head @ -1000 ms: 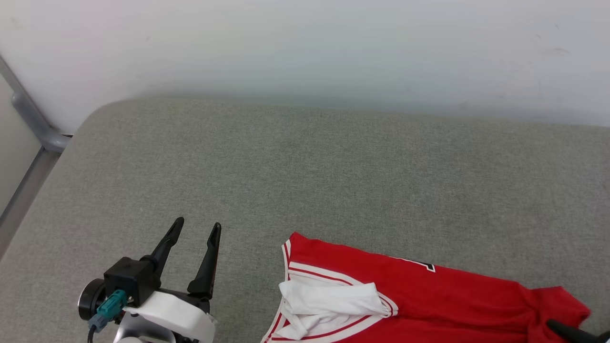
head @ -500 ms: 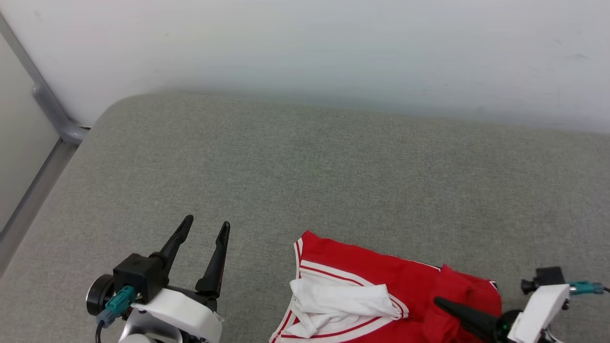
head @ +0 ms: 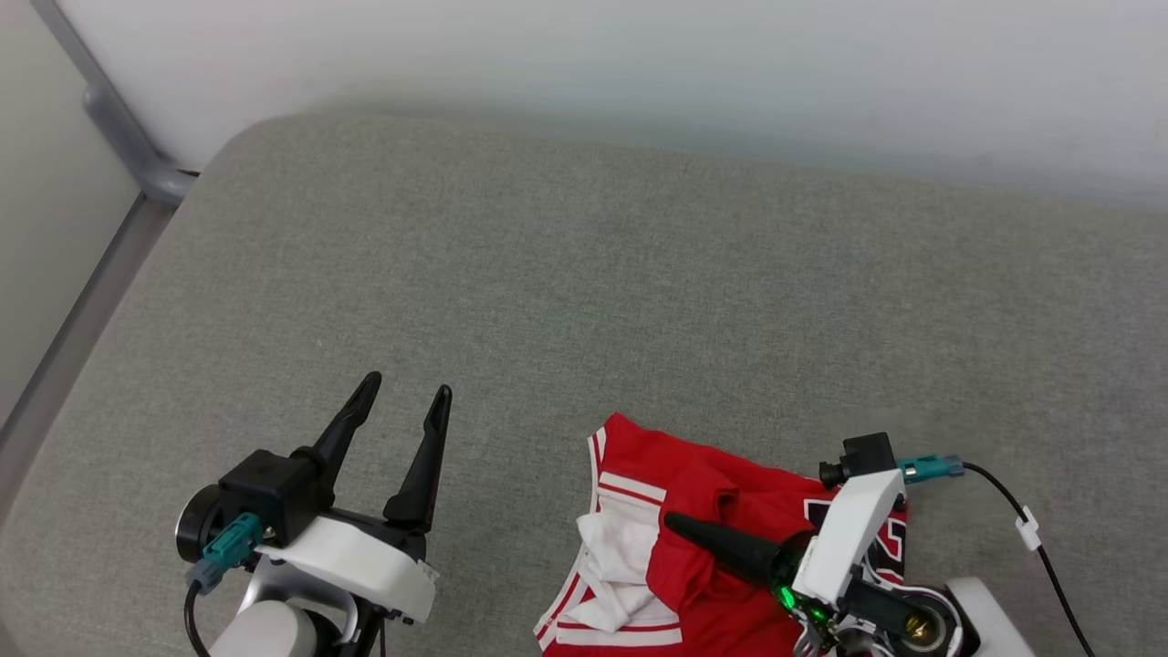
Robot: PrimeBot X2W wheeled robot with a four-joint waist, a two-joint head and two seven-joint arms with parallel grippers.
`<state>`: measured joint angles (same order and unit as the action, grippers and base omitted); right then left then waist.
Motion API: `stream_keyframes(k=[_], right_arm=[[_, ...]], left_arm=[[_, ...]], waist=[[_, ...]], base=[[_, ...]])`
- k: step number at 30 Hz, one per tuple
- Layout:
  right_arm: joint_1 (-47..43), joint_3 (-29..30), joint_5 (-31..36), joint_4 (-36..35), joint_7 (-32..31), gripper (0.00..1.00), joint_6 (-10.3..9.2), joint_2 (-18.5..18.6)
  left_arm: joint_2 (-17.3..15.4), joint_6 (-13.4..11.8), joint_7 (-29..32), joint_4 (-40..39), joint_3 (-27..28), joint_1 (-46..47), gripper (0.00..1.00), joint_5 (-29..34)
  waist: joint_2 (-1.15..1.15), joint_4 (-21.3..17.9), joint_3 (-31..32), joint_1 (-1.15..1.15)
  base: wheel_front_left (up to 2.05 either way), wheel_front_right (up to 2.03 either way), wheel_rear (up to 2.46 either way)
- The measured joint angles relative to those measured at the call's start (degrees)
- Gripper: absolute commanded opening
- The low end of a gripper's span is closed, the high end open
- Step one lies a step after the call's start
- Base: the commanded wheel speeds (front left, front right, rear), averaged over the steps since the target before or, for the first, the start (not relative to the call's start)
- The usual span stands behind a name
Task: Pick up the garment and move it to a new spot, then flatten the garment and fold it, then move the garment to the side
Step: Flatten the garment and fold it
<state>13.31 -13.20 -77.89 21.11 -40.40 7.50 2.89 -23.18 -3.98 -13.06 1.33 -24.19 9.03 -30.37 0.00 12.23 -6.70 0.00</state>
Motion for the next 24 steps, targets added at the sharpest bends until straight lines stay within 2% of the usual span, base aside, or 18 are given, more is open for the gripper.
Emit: stream_keyframes(k=[2, 3, 4, 5, 6, 12, 18, 22, 24], right_arm=[[0.8, -1.3, 2.1, 2.0, 1.9, 0.00, -0.01, 0.0], [1.1, -1.9, 2.4, 2.9, 2.6, 0.05, -0.01, 0.0], [1.4, -2.5, 2.6, 3.7, 3.2, 0.31, -0.01, 0.0], [1.6, -3.0, 2.9, 4.3, 3.8, 0.75, -0.01, 0.0], [1.8, -3.5, 2.9, 4.7, 4.2, 1.00, 0.00, 0.0], [2.1, -6.1, 1.6, 4.0, 5.1, 1.00, -0.01, 0.0], [2.1, -7.2, 3.2, -1.0, 5.8, 1.00, -0.01, 0.1], [0.9, -6.8, 8.0, -5.4, 9.2, 1.00, 0.00, 1.9], [0.1, -5.7, 13.0, -6.5, 12.4, 1.00, 0.00, 3.6]], left_arm=[[0.2, 0.2, -0.3, 0.4, 0.1, 0.4, 1.00, 0.0], [0.3, 0.3, -0.3, 0.7, 0.1, 0.6, 1.00, 0.0], [0.4, 0.3, -0.5, 0.9, 0.2, 0.7, 1.00, -0.1], [0.4, 0.4, -0.6, 1.0, 0.2, 0.7, 1.00, -0.1], [0.5, 0.5, -0.7, 1.2, 0.2, 0.8, 1.00, -0.1], [0.7, 0.7, -1.1, 2.3, 0.3, 1.0, 1.00, 0.0], [0.8, 0.8, -1.3, 2.9, 0.0, 0.9, 1.00, 0.0], [0.7, 0.7, -1.3, 3.0, -0.1, 0.5, 1.00, 0.0], [0.6, 0.4, -1.3, 2.9, -0.1, 0.1, 1.00, 0.1]], waist=[[0.00, 0.3, -0.8, 0.00], [0.00, 0.5, -1.2, 0.00], [0.00, 0.5, -1.5, 0.00], [0.00, 0.6, -1.7, 0.00], [0.00, 0.6, -1.8, 0.00], [0.00, -0.2, -1.5, 0.00], [0.00, -1.3, 0.2, 0.00], [0.00, -2.0, 1.7, 0.00], [0.00, -2.4, 2.4, 0.00]], base=[[0.00, 0.00, 0.00], [0.00, 0.00, 0.00], [0.00, 0.00, 0.00], [0.00, 0.00, 0.00], [0.00, 0.00, 0.00], [0.00, 0.00, 0.00], [0.00, 0.00, 0.00], [0.00, 0.00, 0.00], [0.00, 0.00, 0.00]])
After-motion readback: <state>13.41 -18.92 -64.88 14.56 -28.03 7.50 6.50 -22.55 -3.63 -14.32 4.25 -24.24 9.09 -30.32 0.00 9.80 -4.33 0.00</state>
